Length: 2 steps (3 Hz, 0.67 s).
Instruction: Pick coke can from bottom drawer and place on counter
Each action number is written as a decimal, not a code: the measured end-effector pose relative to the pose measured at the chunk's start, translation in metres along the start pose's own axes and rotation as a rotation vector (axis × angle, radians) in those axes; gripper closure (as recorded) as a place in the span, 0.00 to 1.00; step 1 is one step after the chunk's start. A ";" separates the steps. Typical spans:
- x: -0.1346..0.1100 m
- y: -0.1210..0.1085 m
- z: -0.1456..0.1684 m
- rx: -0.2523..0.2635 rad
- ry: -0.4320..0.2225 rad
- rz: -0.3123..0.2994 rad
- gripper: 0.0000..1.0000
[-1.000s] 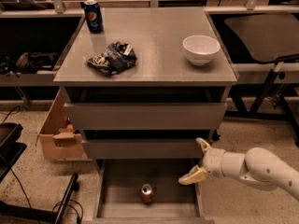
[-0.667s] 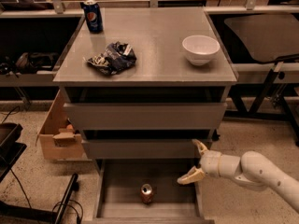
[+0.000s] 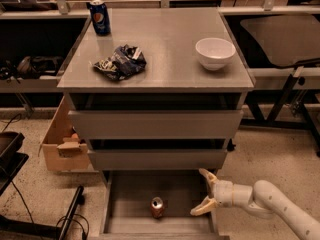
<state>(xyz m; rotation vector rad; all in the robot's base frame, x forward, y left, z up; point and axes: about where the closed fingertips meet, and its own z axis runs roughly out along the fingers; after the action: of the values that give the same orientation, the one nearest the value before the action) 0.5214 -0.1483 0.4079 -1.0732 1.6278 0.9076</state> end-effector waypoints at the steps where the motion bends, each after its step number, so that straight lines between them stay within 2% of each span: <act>1: -0.001 0.010 0.001 -0.043 -0.023 0.003 0.00; 2: 0.031 0.009 0.039 -0.074 0.019 0.008 0.00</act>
Offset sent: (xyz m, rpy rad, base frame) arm 0.0014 0.0479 -0.0641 -0.0135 0.0692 0.0966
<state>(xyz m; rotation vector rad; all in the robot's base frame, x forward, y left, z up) 0.5199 -0.1172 0.3685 -1.1298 1.6255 0.9725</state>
